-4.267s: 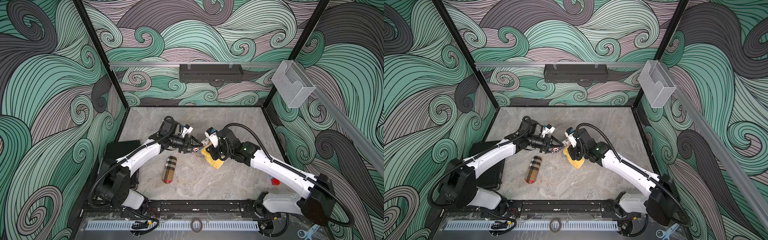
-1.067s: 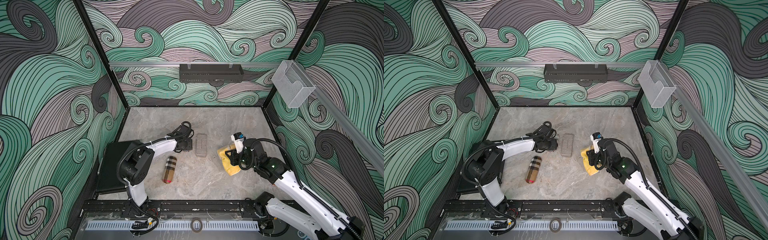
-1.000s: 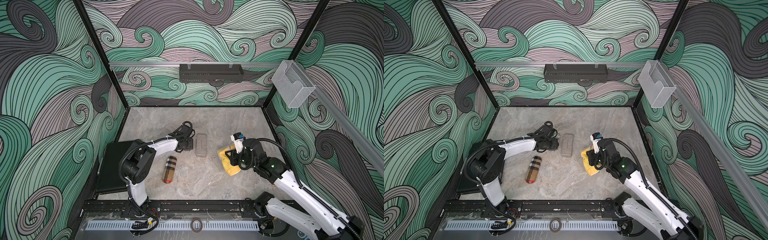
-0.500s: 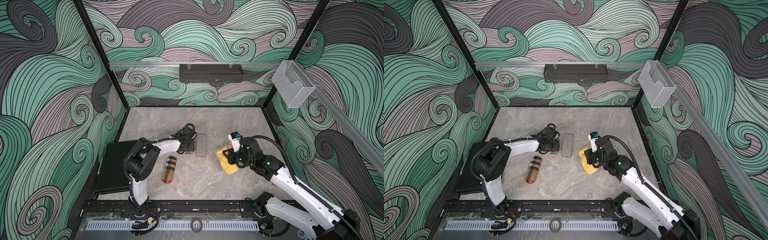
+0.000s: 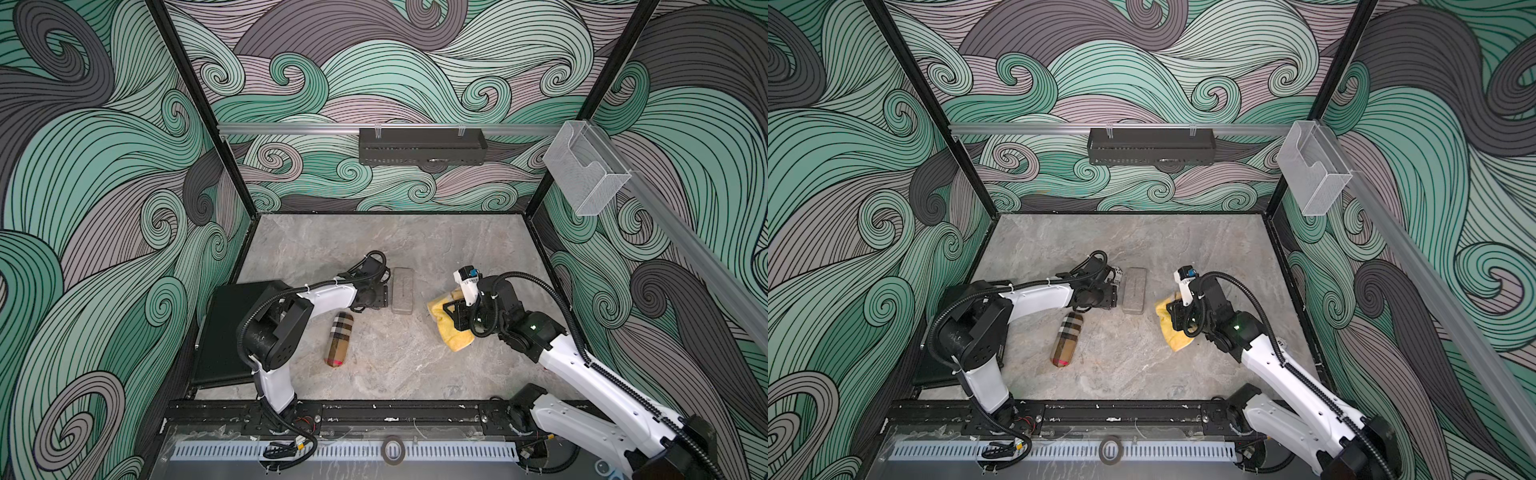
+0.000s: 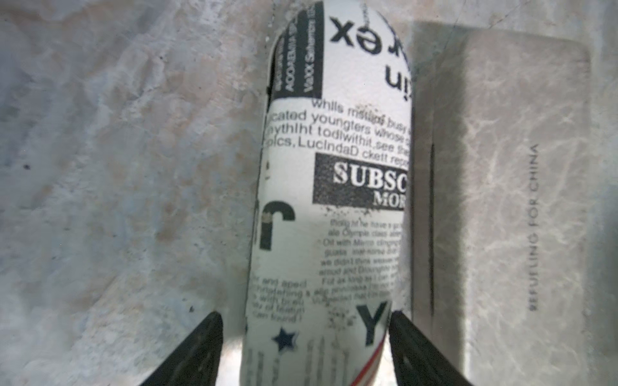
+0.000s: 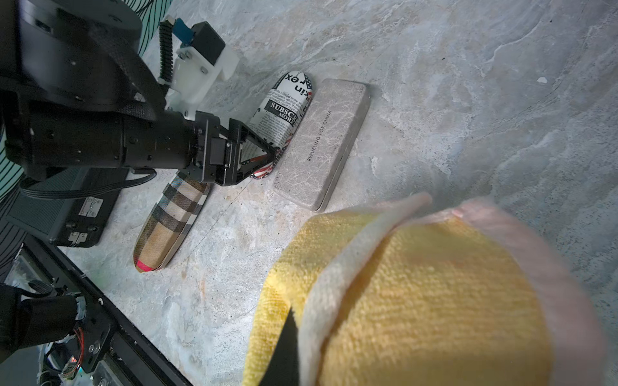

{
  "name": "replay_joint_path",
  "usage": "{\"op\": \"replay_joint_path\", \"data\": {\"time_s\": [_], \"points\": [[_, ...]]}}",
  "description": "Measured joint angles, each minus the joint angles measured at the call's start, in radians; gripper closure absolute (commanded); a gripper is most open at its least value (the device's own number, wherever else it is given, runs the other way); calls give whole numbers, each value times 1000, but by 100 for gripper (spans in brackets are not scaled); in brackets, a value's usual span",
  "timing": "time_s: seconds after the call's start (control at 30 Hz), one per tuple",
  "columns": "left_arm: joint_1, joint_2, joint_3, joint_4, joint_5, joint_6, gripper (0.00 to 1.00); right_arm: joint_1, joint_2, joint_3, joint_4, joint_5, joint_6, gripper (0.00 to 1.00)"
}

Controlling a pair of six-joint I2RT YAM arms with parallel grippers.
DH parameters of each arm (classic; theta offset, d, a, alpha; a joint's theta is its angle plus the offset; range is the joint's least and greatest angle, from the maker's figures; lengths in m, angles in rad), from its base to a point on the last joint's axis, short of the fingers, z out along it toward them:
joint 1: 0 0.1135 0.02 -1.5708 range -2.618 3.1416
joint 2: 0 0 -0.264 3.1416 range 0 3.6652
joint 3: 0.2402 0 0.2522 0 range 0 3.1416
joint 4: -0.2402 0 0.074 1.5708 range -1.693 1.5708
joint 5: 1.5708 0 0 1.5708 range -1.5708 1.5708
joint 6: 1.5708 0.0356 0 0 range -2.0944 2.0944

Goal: Wipe the eyeglass case
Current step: Place the eyeglass case at the center of the board, then pick up the eyeglass case from the center of the board.

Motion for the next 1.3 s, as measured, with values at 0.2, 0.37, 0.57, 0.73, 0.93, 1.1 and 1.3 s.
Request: {"op": "replay_joint_path", "data": {"time_s": [0.2,0.37,0.57,0.73,0.93,1.1,1.3], "points": [[0,-201,-63,-90,-2,4,19,55,43,10,4,-14,-15,100],[0,-366,-148,-219,-10,6,19,111,97,27,19,-13,-19,100],[-2,-489,-287,-389,12,-40,17,151,130,57,32,-13,-19,100],[-7,-570,-367,-478,26,-97,16,163,147,74,39,-13,-19,100],[-15,-559,-447,-457,101,-102,18,169,164,74,45,-13,-19,100],[-20,-550,-469,-413,122,-99,22,179,187,74,53,-40,-19,100],[-20,-507,-465,-364,112,-98,24,198,251,74,58,-64,-23,100]]}}
